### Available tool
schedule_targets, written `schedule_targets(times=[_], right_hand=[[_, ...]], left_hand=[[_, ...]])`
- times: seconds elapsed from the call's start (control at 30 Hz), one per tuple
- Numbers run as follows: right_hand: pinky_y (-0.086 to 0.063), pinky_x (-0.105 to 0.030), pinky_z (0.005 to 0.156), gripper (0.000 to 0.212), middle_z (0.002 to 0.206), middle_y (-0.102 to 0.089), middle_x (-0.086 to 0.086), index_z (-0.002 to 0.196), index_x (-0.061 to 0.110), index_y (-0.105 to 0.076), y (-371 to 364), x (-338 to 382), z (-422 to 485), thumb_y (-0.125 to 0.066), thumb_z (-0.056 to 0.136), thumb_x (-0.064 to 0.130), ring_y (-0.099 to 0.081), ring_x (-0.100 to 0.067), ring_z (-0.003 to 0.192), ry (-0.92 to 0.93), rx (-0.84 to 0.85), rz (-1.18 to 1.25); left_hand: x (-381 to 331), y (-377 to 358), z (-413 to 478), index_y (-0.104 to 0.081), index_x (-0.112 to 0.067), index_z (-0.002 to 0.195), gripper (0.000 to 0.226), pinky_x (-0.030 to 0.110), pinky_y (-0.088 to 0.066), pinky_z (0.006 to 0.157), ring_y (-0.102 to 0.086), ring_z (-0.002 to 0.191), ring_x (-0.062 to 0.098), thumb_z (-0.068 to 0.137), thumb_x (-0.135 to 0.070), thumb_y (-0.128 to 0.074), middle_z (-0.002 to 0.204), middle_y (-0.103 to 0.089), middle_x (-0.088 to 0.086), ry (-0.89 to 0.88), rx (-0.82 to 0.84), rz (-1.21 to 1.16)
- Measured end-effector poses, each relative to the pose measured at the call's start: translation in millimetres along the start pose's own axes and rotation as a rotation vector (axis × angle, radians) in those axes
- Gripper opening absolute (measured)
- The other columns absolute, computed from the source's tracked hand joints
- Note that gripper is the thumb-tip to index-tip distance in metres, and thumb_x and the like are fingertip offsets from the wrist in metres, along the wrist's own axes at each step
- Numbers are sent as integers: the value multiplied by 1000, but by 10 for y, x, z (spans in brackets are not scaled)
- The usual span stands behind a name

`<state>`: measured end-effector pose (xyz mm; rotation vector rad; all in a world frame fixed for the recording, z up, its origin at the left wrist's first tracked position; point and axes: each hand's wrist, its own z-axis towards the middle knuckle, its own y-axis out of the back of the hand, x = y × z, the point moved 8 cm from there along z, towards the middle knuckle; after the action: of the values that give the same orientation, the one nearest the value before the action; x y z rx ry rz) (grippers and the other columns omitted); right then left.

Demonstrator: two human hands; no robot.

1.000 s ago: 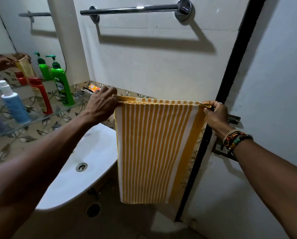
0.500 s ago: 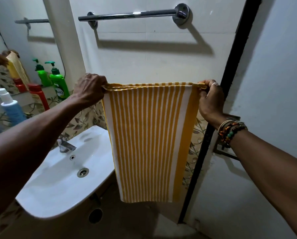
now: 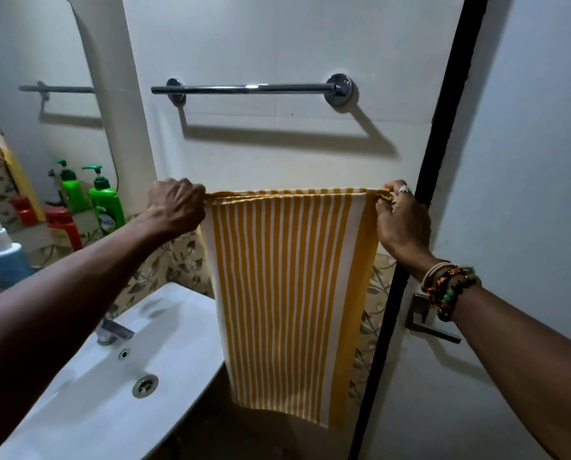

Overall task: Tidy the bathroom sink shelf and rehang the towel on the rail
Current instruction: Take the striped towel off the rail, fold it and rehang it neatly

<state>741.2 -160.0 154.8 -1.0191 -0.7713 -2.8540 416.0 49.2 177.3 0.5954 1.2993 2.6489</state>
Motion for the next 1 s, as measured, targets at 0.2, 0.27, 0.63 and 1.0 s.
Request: schedule_targets(times=[0.2, 0.27, 0.63, 1.0], right_hand=[[-48, -25, 37, 33, 71, -72, -10, 137, 20, -41, -205, -89, -119, -43, 105, 16, -62, -13, 40, -371, 142, 482], [-55, -30, 42, 38, 80, -73, -17, 142, 21, -35, -258, -77, -175, -41, 106, 12, -70, -22, 50, -484, 154, 659], [-57, -32, 74, 17, 93, -59, 3, 121, 20, -44, -188, 159, -157, -45, 104, 18, -66, -17, 88, -386, -81, 622], [-46, -30, 66, 30, 108, -59, -17, 123, 12, -43, -178, 825, 143, -50, 99, 29, -64, -30, 81, 572, -125, 178]], left_hand=[[35, -352, -17, -69, -2, 69, 29, 19, -39, 38, -52, 37, 15, 88, -14, -52, 51, -65, 4, 333, 406, -812], [-42, -483, -84, -68, -1, 71, 27, 18, -37, 33, -52, 33, 13, 90, -10, -52, 52, -67, 7, 468, 582, -1190], [-404, -590, -25, -62, -12, 105, 38, 37, -62, 70, -74, 86, 33, 104, -22, -26, 98, -73, 23, 473, 714, -2026], [-155, -261, 462, -63, -16, 105, 33, 45, -54, 90, -69, 103, 33, 103, -28, -32, 112, -72, 14, 307, 389, -2063]])
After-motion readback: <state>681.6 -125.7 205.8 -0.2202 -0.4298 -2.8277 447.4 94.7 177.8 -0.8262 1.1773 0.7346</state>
